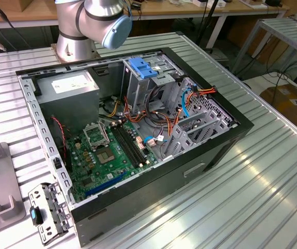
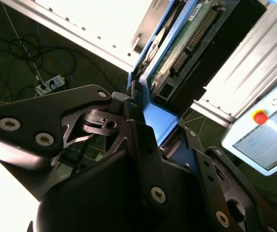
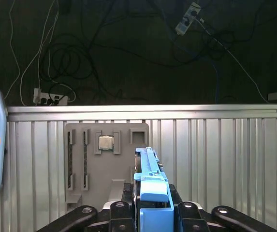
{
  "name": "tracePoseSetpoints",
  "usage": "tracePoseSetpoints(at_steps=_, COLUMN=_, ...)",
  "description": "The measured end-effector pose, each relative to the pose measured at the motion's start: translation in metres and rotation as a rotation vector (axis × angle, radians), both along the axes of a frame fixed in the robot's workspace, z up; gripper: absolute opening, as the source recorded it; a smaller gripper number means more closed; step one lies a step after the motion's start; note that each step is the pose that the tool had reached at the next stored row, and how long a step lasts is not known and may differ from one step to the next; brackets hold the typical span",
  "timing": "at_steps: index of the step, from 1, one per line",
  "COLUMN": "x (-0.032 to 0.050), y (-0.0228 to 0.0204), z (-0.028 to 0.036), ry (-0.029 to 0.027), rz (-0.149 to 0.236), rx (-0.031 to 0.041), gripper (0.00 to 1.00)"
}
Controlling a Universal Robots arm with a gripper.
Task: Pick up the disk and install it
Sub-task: 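Pick up the disk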
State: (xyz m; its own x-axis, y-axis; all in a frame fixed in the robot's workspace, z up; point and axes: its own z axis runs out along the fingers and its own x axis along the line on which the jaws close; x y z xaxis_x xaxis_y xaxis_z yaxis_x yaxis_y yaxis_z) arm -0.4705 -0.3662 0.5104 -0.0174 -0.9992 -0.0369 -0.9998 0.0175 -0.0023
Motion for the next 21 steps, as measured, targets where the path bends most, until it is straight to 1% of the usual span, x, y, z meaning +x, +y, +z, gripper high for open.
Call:
tracePoseSetpoints(at_steps=11, x=0.0068, y=0.0000, z=0.0000, ry=0.0000, rz=0.000, rx=0.0000, gripper=0.37)
tracePoseSetpoints(at_steps=21, x=0.0149, y=0.0000, z=0.0000, ry=0.0000, rz=0.000, rx=0.0000, gripper=0.37)
